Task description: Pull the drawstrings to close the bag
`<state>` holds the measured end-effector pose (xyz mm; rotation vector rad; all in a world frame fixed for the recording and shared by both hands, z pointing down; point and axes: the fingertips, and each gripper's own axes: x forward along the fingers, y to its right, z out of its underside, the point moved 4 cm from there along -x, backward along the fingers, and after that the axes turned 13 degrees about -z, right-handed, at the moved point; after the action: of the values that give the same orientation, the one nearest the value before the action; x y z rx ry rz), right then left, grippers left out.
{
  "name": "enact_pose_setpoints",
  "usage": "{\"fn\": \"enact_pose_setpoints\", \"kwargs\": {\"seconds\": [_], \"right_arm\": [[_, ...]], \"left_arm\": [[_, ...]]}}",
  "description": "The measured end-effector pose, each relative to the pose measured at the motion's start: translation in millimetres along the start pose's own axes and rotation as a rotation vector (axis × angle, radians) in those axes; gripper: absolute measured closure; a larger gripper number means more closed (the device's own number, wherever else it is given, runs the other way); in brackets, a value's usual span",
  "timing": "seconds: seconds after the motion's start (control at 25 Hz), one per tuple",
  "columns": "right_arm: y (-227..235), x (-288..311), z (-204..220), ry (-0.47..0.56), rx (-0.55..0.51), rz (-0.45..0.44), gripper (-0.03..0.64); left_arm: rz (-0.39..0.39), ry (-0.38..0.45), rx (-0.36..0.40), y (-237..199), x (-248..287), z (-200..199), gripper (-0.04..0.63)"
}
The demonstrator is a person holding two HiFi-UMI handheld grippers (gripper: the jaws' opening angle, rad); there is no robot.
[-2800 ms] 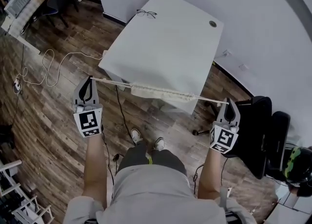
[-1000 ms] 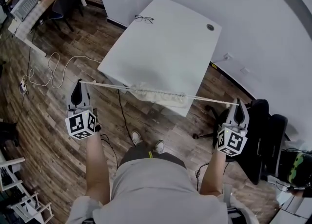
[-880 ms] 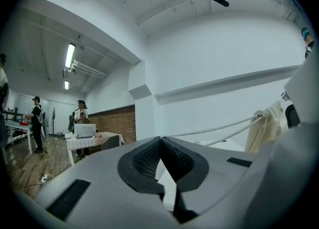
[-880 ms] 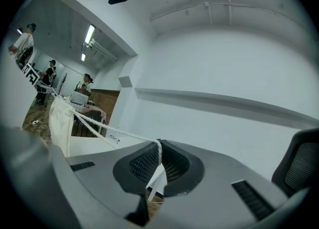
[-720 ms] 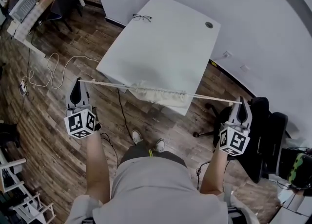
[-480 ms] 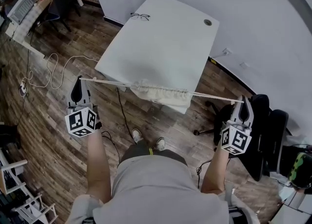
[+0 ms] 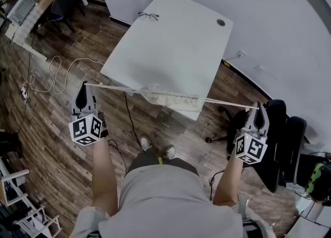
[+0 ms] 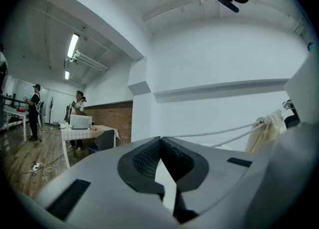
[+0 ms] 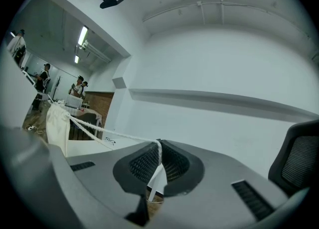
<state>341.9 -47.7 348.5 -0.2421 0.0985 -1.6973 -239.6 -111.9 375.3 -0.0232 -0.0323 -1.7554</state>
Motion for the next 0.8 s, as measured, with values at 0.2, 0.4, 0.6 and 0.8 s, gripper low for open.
{"fn": "enact_pose_setpoints", "kwargs": {"seconds": [0.2, 0.4, 0.6, 0.8], "right_arm": [[-2, 3, 2, -0.011, -0.011, -0.007, 0.581], [-2, 7, -2, -0.005, -0.012, -0.014, 0.581], [-3, 11, -1, 0.006, 0.040, -0.022, 0.581], [-9, 15, -3, 0.006, 0.036, -0.027, 0.581]], "left_arm": [[-0.004, 0.000, 0.003, -3, 2, 1, 0.578], [0.000, -0.010, -0.010, -7, 3, 4, 0.578], [0.007, -0.012, 0.006, -8, 8, 3, 0.578], [0.004, -0.015, 0.010, -15, 10, 4, 0.578]]}}
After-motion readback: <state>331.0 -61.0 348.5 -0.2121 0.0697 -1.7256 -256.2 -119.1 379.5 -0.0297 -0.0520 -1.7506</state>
